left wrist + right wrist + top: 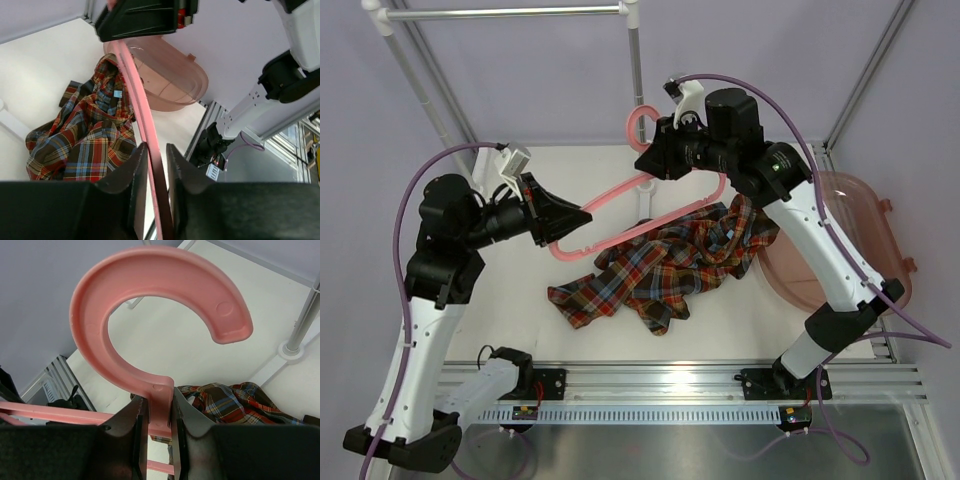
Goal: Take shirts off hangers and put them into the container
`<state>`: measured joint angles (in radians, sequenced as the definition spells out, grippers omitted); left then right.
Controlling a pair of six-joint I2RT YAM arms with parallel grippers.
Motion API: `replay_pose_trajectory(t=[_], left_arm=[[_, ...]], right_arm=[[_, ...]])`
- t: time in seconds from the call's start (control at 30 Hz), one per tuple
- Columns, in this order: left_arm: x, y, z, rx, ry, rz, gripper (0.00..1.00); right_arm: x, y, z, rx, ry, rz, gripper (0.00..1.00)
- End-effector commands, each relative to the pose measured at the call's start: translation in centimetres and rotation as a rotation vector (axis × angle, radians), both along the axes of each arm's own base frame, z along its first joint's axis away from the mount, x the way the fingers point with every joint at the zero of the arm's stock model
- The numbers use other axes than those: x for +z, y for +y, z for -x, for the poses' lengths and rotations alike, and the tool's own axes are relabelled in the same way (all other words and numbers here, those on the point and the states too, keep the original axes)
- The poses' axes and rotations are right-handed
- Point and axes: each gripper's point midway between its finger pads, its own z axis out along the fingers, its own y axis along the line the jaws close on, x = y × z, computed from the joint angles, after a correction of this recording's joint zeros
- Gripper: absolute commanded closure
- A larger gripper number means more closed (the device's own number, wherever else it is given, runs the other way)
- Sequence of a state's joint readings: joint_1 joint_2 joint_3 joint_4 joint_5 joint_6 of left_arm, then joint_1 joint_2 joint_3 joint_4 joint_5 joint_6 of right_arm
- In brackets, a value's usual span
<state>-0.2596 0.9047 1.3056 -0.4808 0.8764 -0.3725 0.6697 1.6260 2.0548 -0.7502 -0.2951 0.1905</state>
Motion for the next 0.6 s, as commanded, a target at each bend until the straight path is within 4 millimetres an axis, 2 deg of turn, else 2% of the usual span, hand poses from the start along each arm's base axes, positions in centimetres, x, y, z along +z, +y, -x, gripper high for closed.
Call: replay_pose_trajectory(t=[0.0,0.03,0.1,0.2,0.23,0.27,0.3,0.33,0.37,0.4,0.43,0.47,0.5,0.53,0.57], left_arm=[[1.4,0.1,0.0,0.02,-0.06,0.0,0.83],[1.3,0.2,-0.1,0.026,-0.058,-0.002,0.85],[1.1,0.5,-0.7,0.07,-0.051,-0.007,0.97],[1.4,1.3,-1.4,0.162,-0.067,-0.007,1.0],[1.8,1.6,-1.3,0.184,-0.093,0.006,1.0],[2.0,1.9,-1.5,0.212,-0.102,0.013,1.0],[2.2,2.4,-1.8,0.256,-0.115,0.015,1.0],[2.5,2.7,-1.9,0.28,-0.131,0.021,1.0],[3.0,3.3,-1.8,0.315,-0.167,0.019,1.0],[3.2,4.1,-2.3,0.375,-0.179,0.006,1.0],[3.8,4.9,-1.9,0.408,-0.191,-0.018,1.0],[3.9,5.6,-2.4,0.452,-0.194,-0.051,1.0],[4.1,7.2,-3.3,0.544,-0.213,-0.099,1.0],[4.5,7.9,-3.4,0.579,-0.219,-0.124,1.0],[5.5,8.6,-3.2,0.612,-0.245,-0.141,1.0]], right_arm=[[2.5,-0.2,1.3,0.03,-0.059,-0.027,1.0],[2.4,-0.2,1.4,0.036,-0.058,-0.02,1.0],[2.5,0.0,1.6,0.045,-0.062,-0.018,1.0],[2.8,0.0,1.8,0.03,-0.078,0.001,1.0],[2.5,0.1,1.9,0.036,-0.075,0.014,0.94],[2.9,0.1,2.2,0.041,-0.082,0.012,0.8],[3.0,0.0,2.1,0.03,-0.084,0.013,0.59],[3.3,-0.3,2.4,0.019,-0.085,0.01,0.45],[3.5,-0.6,2.3,-0.006,-0.094,0.015,0.41],[4.5,-1.5,2.7,-0.036,-0.113,0.003,0.26],[5.1,-2.1,2.9,-0.072,-0.128,-0.003,0.2],[5.0,-3.5,2.0,-0.18,-0.144,0.019,0.14],[5.5,-5.1,1.7,-0.269,-0.157,0.02,0.06],[7.2,-7.4,2.5,-0.338,-0.194,-0.008,0.0],[6.4,-9.3,1.9,-0.441,-0.201,0.023,0.01]])
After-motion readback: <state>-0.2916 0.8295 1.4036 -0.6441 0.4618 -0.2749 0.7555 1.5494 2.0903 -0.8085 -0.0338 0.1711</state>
